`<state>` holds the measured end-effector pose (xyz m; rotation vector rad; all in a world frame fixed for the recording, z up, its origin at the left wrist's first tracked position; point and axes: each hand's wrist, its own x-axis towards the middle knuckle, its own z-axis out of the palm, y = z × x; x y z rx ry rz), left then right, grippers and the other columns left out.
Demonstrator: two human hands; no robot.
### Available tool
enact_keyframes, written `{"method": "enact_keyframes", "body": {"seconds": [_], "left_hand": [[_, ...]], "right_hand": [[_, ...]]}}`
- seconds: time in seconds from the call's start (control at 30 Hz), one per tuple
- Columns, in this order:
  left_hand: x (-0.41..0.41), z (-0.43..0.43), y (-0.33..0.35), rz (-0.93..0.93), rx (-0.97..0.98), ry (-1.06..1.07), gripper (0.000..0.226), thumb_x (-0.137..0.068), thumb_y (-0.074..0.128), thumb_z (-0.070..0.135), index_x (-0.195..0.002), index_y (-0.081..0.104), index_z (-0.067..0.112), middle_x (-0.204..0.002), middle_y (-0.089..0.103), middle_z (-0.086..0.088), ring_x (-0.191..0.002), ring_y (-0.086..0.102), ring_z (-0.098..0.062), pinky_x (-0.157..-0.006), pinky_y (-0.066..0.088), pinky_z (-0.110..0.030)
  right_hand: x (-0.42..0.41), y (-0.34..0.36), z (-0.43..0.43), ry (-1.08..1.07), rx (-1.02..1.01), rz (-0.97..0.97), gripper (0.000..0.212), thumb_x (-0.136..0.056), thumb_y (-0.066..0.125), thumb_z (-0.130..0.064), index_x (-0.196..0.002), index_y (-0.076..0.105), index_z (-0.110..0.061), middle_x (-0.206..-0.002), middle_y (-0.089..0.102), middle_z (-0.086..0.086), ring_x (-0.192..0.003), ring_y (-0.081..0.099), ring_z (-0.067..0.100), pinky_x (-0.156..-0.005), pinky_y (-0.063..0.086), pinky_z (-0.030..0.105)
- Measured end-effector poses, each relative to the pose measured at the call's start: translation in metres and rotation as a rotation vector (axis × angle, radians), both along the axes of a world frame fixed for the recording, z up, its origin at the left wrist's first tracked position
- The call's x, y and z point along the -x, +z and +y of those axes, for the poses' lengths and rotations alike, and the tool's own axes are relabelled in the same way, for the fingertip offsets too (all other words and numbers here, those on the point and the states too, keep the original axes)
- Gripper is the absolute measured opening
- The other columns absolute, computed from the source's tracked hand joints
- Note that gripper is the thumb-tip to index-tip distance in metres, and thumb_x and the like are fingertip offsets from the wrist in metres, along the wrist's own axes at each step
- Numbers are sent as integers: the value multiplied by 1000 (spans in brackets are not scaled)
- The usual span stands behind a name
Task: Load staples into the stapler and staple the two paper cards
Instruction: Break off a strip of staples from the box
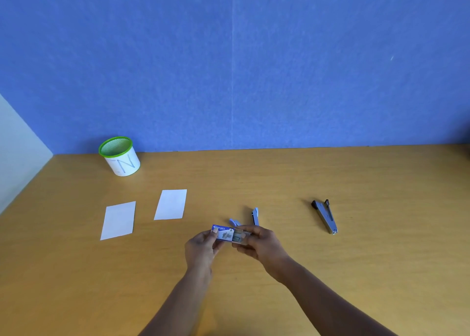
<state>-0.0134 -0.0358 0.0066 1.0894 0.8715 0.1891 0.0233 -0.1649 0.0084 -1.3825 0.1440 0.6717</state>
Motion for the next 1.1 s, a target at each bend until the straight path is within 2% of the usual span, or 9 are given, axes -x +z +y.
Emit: {"method": "enact_keyframes", "body": {"seconds": [0.1, 0.27, 0.37, 0.43, 0.63, 0.73, 0.83, 0.97, 1.1], "left_hand": [[0, 0, 1, 1, 8, 7, 16, -90, 56, 1, -75, 58, -2, -75, 61, -15, -69, 60, -21, -52, 55, -14], [-1, 4, 1, 13, 22, 33, 19, -90, 56, 1, -72, 58, -1, -74, 61, -15, -67, 60, -22, -51, 55, -15], [-2, 5, 0, 23, 26, 36, 18, -90, 56, 1, -73, 58, -1, -75, 61, -15, -67, 60, -21, -52, 55, -15], [-2, 6, 0, 26, 31, 41, 18, -90, 57, 1, -72, 57, -1, -75, 61, -15, -67, 60, -20, -54, 55, -16], [-3, 8, -3, 27, 18, 42, 16, -89, 58, 1, -73, 58, -1, -74, 62, -16, -68, 61, -21, -56, 55, -17], [-3, 7, -5, 11, -11, 18, 13, -88, 59, 0, -75, 58, -2, -77, 62, -17, -70, 62, -23, -55, 56, -18], [-4, 5, -6, 11, -15, 7, 14, -88, 59, -2, -74, 58, -1, -77, 62, -18, -70, 62, -24, -55, 56, -19], [-4, 4, -7, 12, -40, -17, 15, -88, 59, -2, -72, 59, 0, -76, 62, -17, -69, 62, -23, -54, 56, -18], [-4, 2, -7, 13, -62, -33, 15, -87, 59, -1, -72, 59, 0, -77, 62, -18, -71, 62, -24, -54, 56, -18]], "right_hand": [[0, -1, 1, -21, 66, -68, 19, -90, 52, 3, -103, 62, -6, -88, 64, 7, -75, 66, 15, -64, 56, 16], [-2, -4, 3, 5, 485, -532, 14, -82, 63, -2, -90, 68, -13, -81, 58, -8, -65, 55, 0, -61, 42, 4], [-3, -5, 0, 51, 609, -765, 14, -80, 66, -7, -77, 66, -20, -85, 52, -15, -71, 54, 2, -62, 38, 5], [-5, -7, -3, 103, 666, -848, 8, -81, 65, -11, -83, 71, -15, -86, 48, -23, -77, 52, 1, -62, 35, 3], [-7, -5, -5, 222, 817, -1040, 13, -85, 63, -20, -91, 73, -22, -100, 59, -9, -92, 52, 3, -66, 40, 14], [-8, -6, -3, 310, 912, -1240, 8, -71, 68, -25, -74, 71, -31, -88, 62, -12, -84, 52, 1, -49, 44, 12], [-10, -4, -1, 371, 992, -1288, 14, -73, 58, -32, -69, 71, -34, -82, 63, -14, -75, 60, 3, -44, 44, 10], [-14, -9, -1, 403, 1081, -1341, 31, -76, 42, -34, -63, 70, -32, -78, 62, -15, -76, 53, 1, -44, 45, 12], [-13, -9, -3, 448, 1073, -1328, 10, -66, 70, -28, -57, 67, -27, -71, 58, -12, -73, 51, 2, -44, 46, 13]]}}
